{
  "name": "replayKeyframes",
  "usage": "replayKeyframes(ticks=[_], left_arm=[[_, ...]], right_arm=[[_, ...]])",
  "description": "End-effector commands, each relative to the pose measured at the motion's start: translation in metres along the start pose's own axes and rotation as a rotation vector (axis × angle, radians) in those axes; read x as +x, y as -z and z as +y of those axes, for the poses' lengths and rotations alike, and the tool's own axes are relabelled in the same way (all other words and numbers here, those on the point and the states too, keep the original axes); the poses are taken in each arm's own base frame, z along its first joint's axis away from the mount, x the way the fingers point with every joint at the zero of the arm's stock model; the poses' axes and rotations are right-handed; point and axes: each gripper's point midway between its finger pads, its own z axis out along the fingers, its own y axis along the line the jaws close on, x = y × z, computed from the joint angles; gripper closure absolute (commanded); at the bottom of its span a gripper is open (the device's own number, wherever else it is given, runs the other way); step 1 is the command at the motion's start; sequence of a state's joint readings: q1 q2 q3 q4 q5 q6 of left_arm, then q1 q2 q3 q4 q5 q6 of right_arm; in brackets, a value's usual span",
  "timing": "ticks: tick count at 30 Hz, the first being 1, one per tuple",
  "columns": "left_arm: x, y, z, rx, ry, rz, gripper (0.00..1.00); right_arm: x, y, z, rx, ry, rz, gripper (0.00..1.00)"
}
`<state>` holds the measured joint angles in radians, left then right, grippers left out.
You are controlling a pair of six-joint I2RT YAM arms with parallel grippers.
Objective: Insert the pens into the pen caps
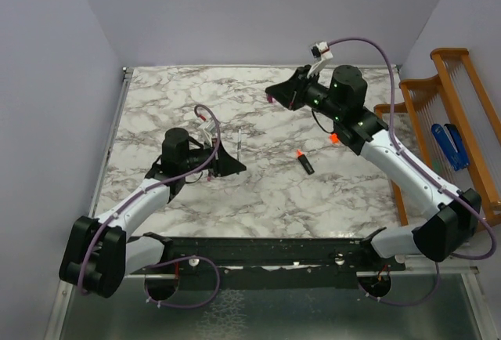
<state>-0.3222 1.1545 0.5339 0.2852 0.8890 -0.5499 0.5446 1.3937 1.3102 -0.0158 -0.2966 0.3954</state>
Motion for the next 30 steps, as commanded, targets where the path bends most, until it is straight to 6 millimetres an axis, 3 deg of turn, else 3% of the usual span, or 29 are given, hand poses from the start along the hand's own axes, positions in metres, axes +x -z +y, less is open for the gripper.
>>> replayKeyframes(ticks=[1,8,14,30], left_arm=[[-0.013,-0.001,-0.031,0.098,-0.069,-0.048,1.00],[-0.032,0.004,-0.074,0.222,-0.173,-0.108,1.00],[-0.032,0.005,-0.092,0.280,-0.207,-0.105,1.00],[-0.035,0.011,-0.108,0.309,-0.232,-0.128,1.00]], right_arm=[[-0.003,-0.002,0.044,-0.171,-0.110,-0.061,0.97],[-0.005,-0.004,0.080,-0.296,-0.139,-0.085,0.97],[0.006,-0.007,0.101,-0.332,-0.130,-0.065,0.97],[0.013,-0.003,0.105,-0.321,-0.127,-0.049,0.97]])
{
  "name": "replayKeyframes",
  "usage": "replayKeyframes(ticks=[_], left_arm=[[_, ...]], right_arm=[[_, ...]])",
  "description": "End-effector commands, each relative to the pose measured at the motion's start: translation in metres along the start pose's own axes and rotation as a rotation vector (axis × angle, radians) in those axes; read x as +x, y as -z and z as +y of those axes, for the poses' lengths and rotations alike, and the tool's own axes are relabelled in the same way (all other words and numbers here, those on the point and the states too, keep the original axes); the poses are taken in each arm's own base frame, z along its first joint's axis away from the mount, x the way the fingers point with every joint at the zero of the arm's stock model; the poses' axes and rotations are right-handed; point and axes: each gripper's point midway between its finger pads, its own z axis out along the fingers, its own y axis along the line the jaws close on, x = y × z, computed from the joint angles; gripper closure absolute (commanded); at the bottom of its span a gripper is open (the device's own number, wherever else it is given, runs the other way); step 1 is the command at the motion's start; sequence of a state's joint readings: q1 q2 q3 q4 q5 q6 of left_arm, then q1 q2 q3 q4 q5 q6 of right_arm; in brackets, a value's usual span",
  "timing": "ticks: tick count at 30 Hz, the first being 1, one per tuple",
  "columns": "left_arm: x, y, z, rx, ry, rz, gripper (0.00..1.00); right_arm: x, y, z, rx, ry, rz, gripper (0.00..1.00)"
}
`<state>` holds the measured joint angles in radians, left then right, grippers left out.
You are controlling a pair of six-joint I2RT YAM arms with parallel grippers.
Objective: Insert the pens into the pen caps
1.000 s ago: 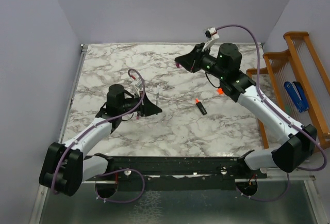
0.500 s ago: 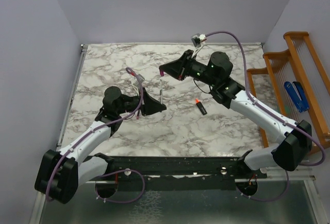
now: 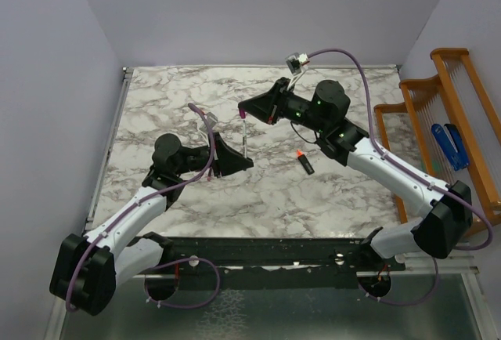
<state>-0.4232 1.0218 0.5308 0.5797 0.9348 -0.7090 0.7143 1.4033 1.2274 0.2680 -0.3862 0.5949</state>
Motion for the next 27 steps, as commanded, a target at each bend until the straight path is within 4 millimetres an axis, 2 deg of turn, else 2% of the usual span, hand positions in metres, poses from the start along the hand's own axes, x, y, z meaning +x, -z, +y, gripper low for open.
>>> replayKeyframes(ticks=[1,12,27], left_arm=[[-0.010,0.000,-0.016,0.048,-0.048,-0.012,1.00],[-0.014,-0.002,-0.012,0.034,-0.060,-0.024,1.00],[-0.039,-0.009,-0.007,0.013,-0.117,-0.063,1.00]], right_arm=[[-0.003,0.003,0.007,-0.011,0.009,-0.011,0.98],[0.000,0.008,0.015,-0.019,0.006,0.013,0.97],[0.033,0.025,0.011,0.000,-0.002,0.118,0.97]])
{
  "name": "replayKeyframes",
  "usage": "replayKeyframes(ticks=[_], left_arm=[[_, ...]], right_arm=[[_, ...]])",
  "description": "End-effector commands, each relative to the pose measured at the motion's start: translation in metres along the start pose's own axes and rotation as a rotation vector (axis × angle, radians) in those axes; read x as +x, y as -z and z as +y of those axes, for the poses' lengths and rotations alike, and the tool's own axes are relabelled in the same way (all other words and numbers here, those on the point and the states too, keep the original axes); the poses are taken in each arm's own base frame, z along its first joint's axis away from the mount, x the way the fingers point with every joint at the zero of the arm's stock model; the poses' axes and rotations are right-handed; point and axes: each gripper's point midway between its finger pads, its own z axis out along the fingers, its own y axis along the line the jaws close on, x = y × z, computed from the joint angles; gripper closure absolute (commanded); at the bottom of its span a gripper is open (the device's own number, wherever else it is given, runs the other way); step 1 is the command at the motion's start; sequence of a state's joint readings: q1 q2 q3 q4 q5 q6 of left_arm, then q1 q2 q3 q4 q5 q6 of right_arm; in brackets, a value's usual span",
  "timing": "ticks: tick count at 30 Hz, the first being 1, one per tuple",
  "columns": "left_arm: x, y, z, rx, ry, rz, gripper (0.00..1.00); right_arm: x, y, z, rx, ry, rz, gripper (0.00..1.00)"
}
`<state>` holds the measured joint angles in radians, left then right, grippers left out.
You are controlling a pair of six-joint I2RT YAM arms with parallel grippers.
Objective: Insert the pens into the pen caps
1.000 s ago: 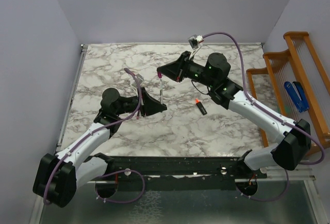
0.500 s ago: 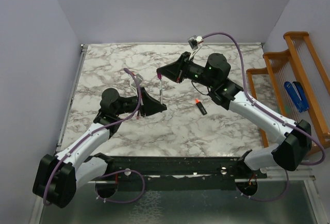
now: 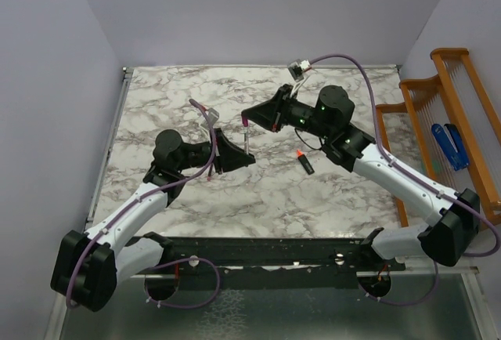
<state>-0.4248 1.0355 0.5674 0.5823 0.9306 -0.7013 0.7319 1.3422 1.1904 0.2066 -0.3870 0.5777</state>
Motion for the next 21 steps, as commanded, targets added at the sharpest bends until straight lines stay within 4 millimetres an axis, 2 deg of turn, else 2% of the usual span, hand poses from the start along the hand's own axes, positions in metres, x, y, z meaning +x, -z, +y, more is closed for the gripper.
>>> replayKeyframes(ticks=[1,10,14,21], left_arm=[[-0.029,-0.007,-0.001,0.005,-0.094,-0.048,1.00],[-0.053,-0.006,0.016,-0.022,-0.136,-0.065,1.00],[-0.067,0.001,0.023,-0.039,-0.155,-0.078,1.00],[-0.090,0.011,0.032,-0.066,-0.186,-0.104,1.00]], right_arm=[[0.025,0.010,0.003,-0.007,-0.007,0.086,0.97],[0.056,0.013,0.011,-0.020,-0.013,0.167,0.97],[0.073,0.012,0.017,-0.028,-0.009,0.213,0.97],[0.094,0.014,0.013,-0.023,-0.016,0.265,0.97]])
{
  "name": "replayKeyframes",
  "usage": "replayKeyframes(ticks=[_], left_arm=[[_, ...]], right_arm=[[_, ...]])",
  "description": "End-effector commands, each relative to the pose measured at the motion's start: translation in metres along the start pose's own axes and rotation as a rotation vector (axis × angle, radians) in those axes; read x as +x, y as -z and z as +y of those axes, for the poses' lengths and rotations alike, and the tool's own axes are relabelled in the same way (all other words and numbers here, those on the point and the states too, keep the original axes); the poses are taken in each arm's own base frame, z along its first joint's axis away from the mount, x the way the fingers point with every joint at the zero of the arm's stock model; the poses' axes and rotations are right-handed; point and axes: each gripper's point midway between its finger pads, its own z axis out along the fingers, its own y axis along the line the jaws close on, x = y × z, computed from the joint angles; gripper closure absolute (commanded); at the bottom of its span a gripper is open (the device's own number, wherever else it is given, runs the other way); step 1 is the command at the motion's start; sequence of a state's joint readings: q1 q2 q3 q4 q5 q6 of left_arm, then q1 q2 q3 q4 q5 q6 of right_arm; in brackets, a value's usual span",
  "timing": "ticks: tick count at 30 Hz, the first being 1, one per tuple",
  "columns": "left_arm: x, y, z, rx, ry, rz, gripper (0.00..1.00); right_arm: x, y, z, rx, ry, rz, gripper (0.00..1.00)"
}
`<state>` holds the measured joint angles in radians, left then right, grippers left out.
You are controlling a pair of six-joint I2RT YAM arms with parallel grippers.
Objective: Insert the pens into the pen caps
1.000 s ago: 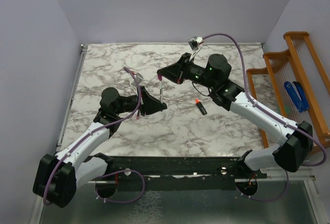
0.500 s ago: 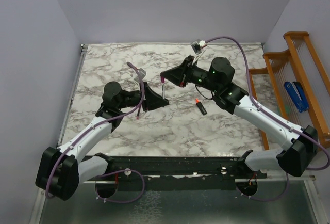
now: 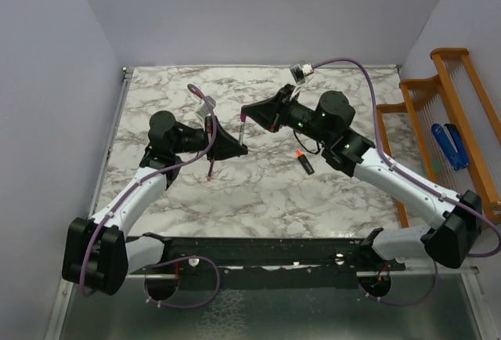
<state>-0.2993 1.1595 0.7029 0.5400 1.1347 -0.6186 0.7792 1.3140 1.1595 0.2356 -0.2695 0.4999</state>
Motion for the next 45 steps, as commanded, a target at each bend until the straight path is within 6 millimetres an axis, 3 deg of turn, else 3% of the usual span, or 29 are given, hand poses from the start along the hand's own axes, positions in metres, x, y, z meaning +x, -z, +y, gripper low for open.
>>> replayKeyframes(ticks=[1,17,23,29,34,37,41,45], left_arm=[[-0.067,0.007,0.018,-0.122,-0.130,-0.169,1.00],[-0.103,0.006,0.005,-0.093,-0.242,-0.190,1.00],[-0.103,0.008,0.006,-0.097,-0.239,-0.190,1.00],[-0.082,0.010,0.013,-0.114,-0.203,-0.175,1.00],[-0.057,0.012,0.019,-0.107,-0.162,-0.138,1.00],[-0.036,0.014,0.024,-0.101,-0.114,-0.105,1.00],[-0.012,0.017,0.037,-0.144,-0.050,-0.096,1.00],[0.015,0.022,0.057,-0.223,0.041,-0.073,1.00]], right_arm=[[0.098,0.020,0.018,-0.081,-0.098,0.331,0.97],[0.159,0.023,0.025,-0.093,-0.147,0.445,0.98],[0.163,0.026,0.026,-0.090,-0.139,0.457,0.98],[0.138,0.016,0.026,-0.070,-0.085,0.394,0.94],[0.104,0.003,0.016,0.022,-0.016,0.301,0.76],[0.079,0.000,0.012,0.073,0.042,0.232,0.60],[0.052,0.006,0.007,0.124,0.102,0.153,0.47],[0.029,0.026,0.000,0.193,0.148,0.080,0.46]])
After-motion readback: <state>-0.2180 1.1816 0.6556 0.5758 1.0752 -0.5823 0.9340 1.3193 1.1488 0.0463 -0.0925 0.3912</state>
